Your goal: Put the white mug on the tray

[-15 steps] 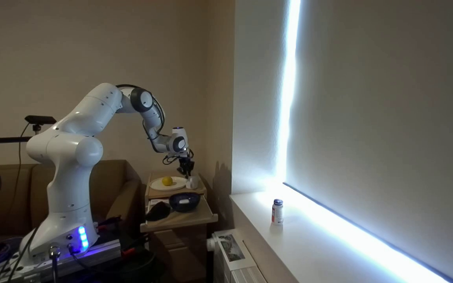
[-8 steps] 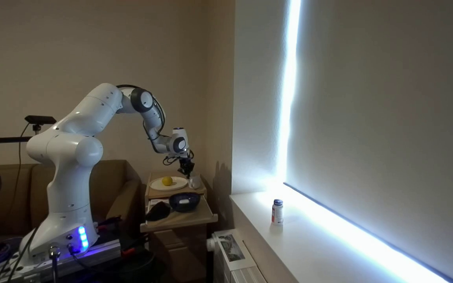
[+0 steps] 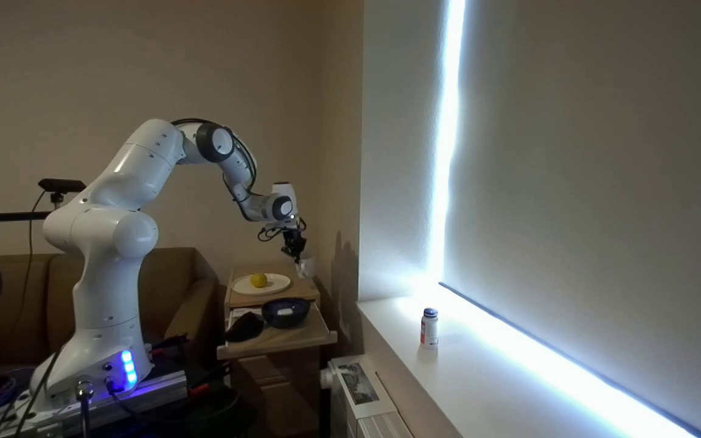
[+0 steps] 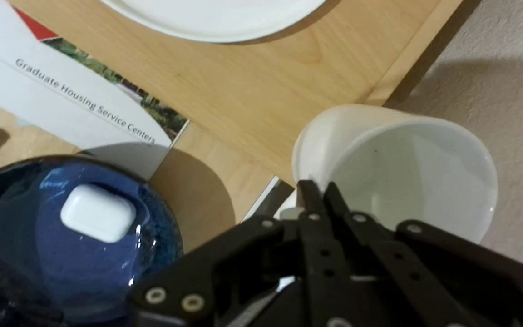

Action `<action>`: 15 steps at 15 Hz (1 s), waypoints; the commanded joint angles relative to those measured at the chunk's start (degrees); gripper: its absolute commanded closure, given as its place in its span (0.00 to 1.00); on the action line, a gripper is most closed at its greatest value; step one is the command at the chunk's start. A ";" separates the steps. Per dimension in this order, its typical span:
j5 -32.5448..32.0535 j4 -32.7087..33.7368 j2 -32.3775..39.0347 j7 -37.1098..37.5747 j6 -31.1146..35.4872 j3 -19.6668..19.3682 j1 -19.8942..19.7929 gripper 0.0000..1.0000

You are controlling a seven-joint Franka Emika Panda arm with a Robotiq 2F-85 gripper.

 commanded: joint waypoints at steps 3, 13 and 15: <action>1.01 -13.45 -18.67 -8.93 -13.47 0.90 -4.54 0.99; 12.90 -35.36 -30.24 -10.77 -13.42 1.21 -12.72 0.99; 12.99 -36.97 -30.16 -10.89 -12.69 1.15 -13.06 0.95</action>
